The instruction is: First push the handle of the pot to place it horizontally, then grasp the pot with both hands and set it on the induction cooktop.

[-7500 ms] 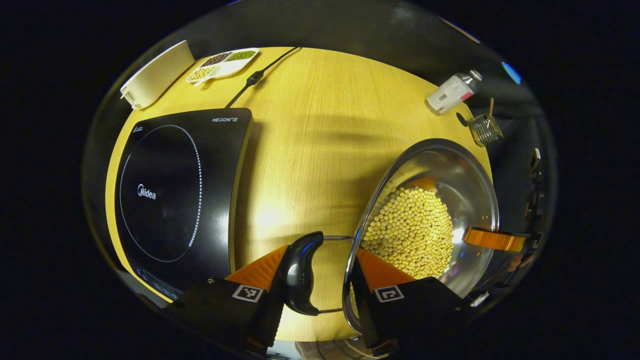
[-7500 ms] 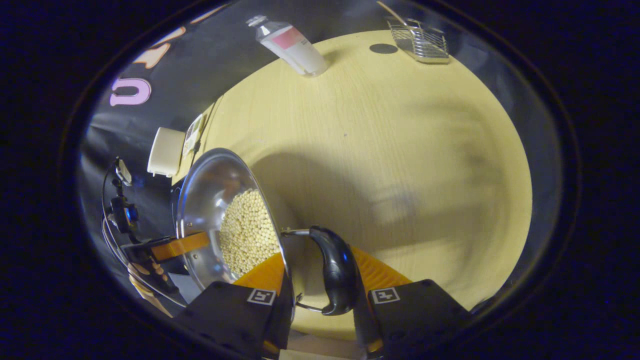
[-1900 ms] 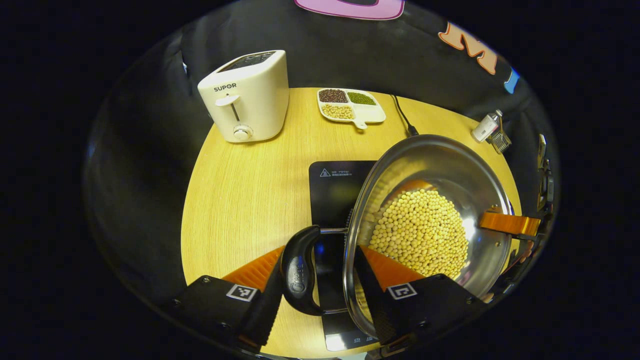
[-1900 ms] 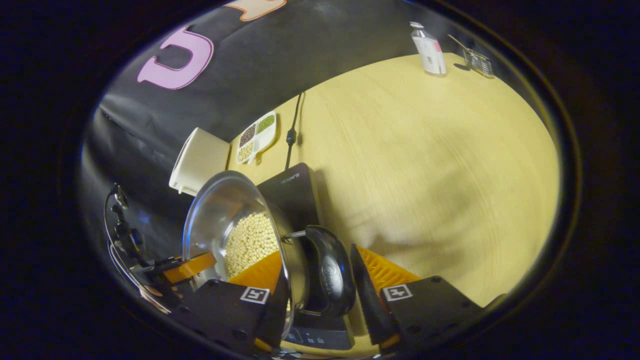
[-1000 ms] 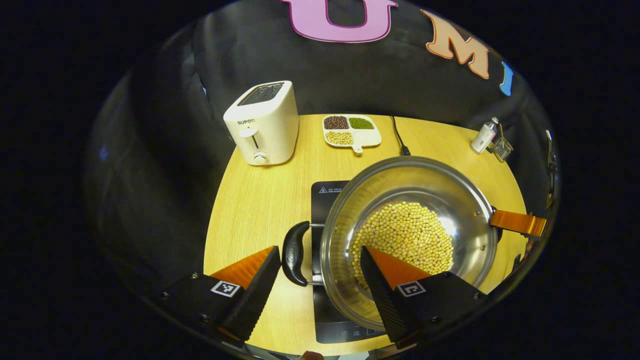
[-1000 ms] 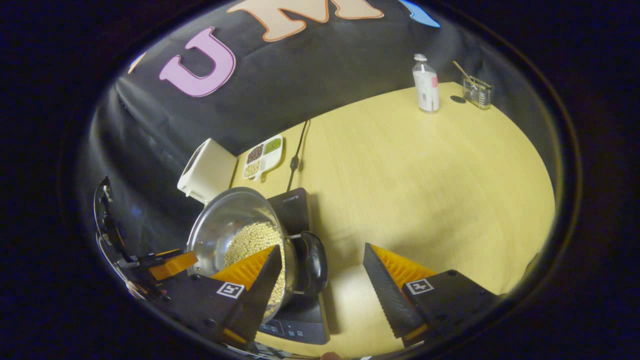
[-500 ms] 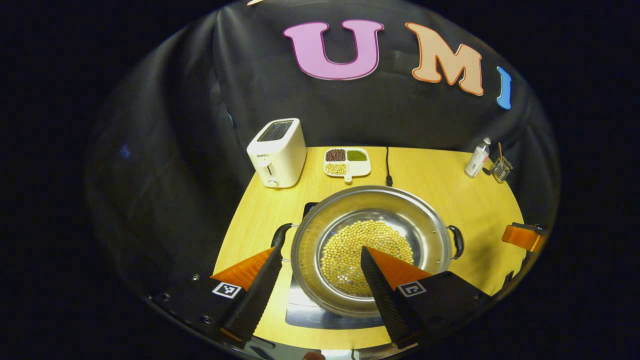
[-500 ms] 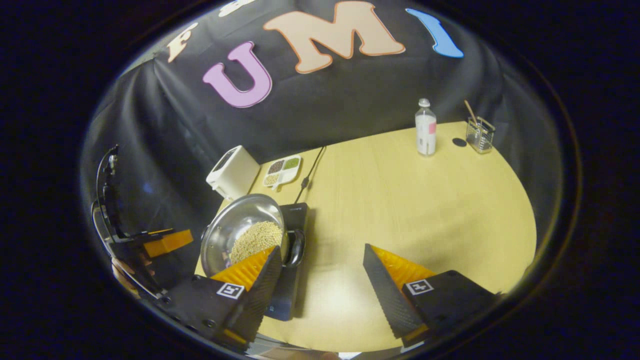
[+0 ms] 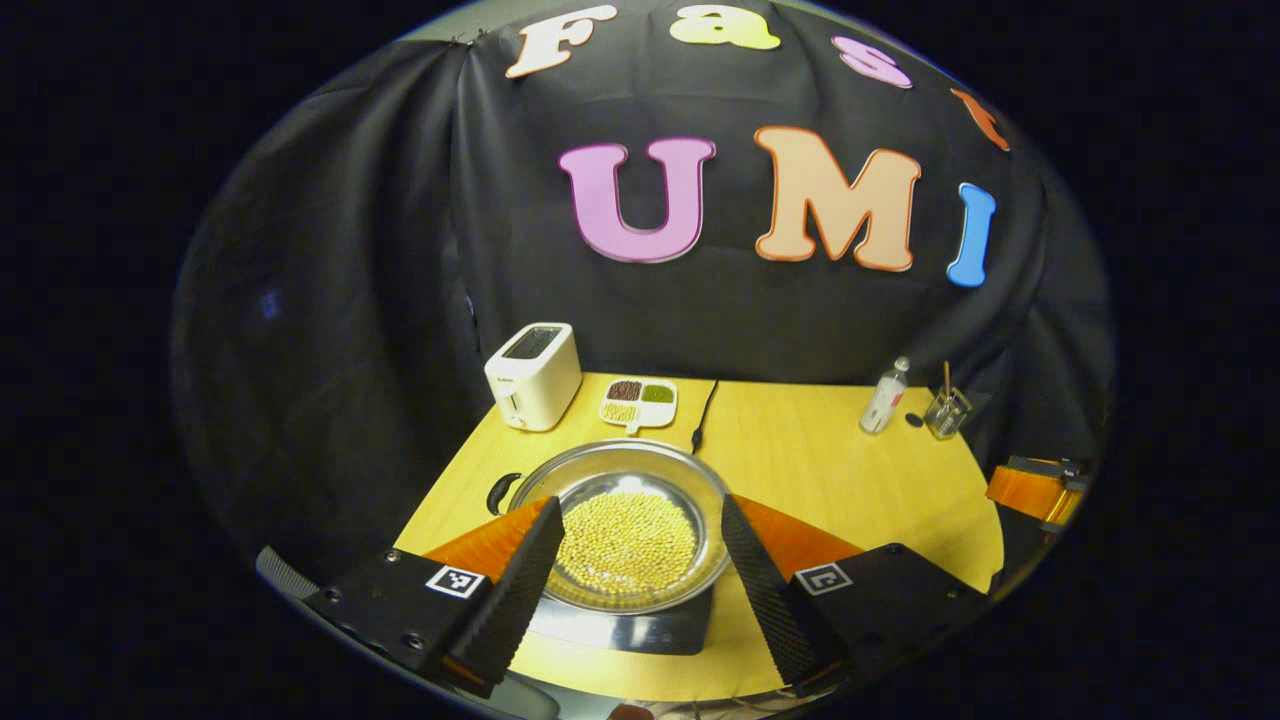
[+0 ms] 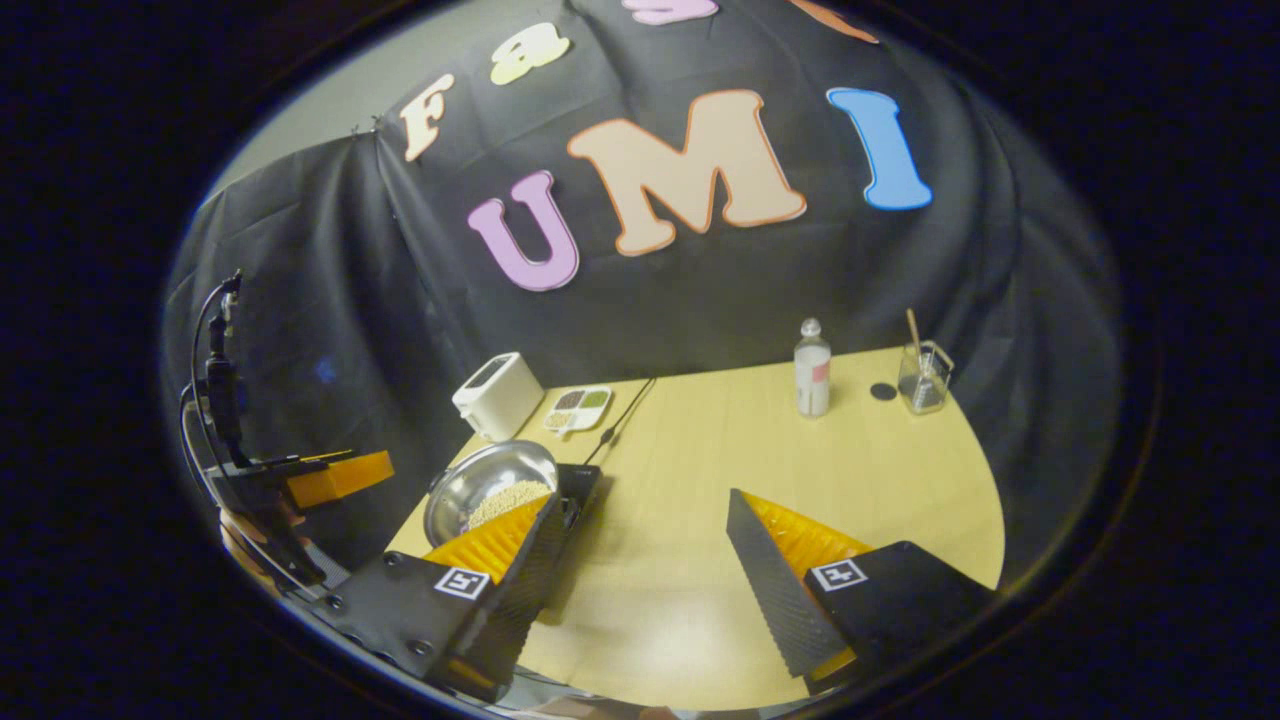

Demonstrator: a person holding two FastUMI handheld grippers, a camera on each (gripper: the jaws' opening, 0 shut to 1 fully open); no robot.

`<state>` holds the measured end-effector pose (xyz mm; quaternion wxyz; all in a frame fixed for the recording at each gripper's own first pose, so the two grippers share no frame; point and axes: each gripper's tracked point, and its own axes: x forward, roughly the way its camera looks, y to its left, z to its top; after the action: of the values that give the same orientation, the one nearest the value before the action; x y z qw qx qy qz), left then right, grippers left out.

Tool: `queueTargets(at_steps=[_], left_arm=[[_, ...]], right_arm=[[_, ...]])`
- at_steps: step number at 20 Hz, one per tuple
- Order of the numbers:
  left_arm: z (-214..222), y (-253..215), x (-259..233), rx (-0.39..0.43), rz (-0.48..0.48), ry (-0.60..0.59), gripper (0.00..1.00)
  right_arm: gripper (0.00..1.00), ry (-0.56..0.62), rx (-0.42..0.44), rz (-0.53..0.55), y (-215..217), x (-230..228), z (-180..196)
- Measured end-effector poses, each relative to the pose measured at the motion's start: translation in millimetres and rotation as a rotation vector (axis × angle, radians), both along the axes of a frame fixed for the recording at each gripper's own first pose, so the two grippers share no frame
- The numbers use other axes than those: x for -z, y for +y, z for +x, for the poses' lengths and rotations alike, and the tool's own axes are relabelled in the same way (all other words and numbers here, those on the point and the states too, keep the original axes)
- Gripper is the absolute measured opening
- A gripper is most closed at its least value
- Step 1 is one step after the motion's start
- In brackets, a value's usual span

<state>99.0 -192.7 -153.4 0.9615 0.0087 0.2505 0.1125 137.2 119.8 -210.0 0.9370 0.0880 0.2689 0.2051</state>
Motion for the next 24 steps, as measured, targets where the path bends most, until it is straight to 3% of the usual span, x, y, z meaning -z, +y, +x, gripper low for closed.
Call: queueTargets(at_steps=[3, 4, 9, 10, 11, 12, 15, 18, 24], left_arm=[[-9.8, -27.2, -24.7, -0.024, 0.023, -0.105, 0.97], [-14.8, -34.2, -33.2, -0.028, 0.042, -0.134, 0.96], [-34.9, -66.9, -78.8, -0.065, 0.092, -0.327, 0.95], [-39.9, -73.2, -85.4, -0.071, 0.085, -0.357, 0.96], [-44.0, -79.8, -89.5, -0.079, 0.076, -0.383, 0.94], [-48.4, -85.5, -94.1, -0.084, 0.068, -0.404, 0.99], [-55.3, -99.9, -101.4, -0.076, 0.084, -0.472, 0.94], [-64.3, -108.1, -98.5, -0.063, 0.115, -0.488, 0.94], [-72.0, -122.8, -80.4, -0.036, 0.053, -0.455, 0.96]], right_arm=[[1.0, -0.098, 0.024, -0.013, -32.0, -30.8, -4.9], [0.92, -0.125, 0.035, -0.032, -45.5, -38.2, -7.9], [0.92, -0.273, 0.084, -0.108, -89.7, -86.6, -20.6], [1.0, -0.293, 0.094, -0.109, -92.7, -93.9, -24.3], [0.93, -0.304, 0.11, -0.106, -99.1, -100.4, -27.5], [0.93, -0.317, 0.116, -0.103, -102.8, -105.4, -32.7], [0.93, -0.361, 0.164, -0.125, -129.1, -118.0, -42.0], [0.93, -0.367, 0.191, -0.12, -141.0, -119.2, -60.2], [0.93, -0.366, 0.26, -0.136, -169.7, -114.4, -74.5]])
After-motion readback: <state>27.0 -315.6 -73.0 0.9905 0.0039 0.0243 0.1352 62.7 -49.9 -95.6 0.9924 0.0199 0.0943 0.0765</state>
